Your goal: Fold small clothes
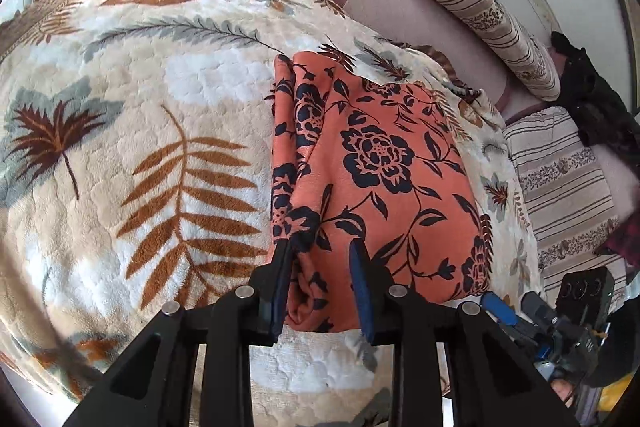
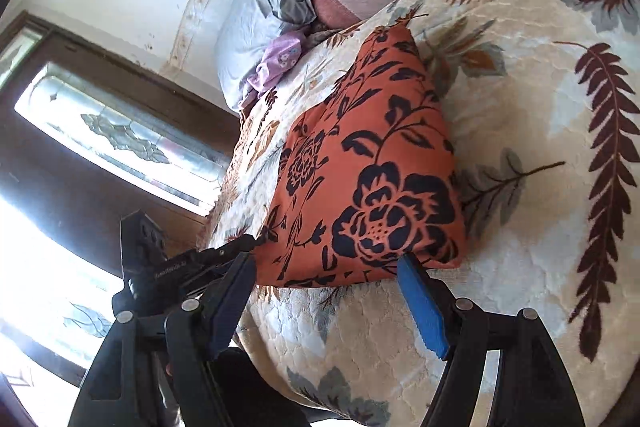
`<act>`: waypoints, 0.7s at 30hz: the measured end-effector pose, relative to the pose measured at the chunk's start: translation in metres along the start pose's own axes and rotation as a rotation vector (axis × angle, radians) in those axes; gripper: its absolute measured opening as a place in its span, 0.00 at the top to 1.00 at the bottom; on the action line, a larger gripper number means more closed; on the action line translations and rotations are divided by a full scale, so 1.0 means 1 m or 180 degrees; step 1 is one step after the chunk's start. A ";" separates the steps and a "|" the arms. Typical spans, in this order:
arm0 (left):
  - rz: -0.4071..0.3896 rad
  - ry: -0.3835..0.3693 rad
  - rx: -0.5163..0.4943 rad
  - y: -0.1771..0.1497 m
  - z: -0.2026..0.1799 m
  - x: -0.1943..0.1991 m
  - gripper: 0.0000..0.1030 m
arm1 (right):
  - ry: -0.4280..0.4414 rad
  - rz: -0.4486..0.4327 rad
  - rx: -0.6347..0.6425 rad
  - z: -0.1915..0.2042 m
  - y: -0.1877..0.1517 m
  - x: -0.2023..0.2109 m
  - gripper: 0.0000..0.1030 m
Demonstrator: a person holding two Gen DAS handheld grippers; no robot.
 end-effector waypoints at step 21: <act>-0.0458 0.0533 -0.0467 0.026 -0.040 -0.052 0.67 | -0.0293 0.0602 -0.0405 -0.071 0.055 -0.055 0.59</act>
Point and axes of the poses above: each gripper's, at about its wrist camera, not at the fingertips, and x roughly against the way its jaws point, z to its left, y to its top, the point moved 9 cm from there along -x, roughly the way its jaws point, and after that the axes turned 13 degrees about y, right-handed, at the moved point
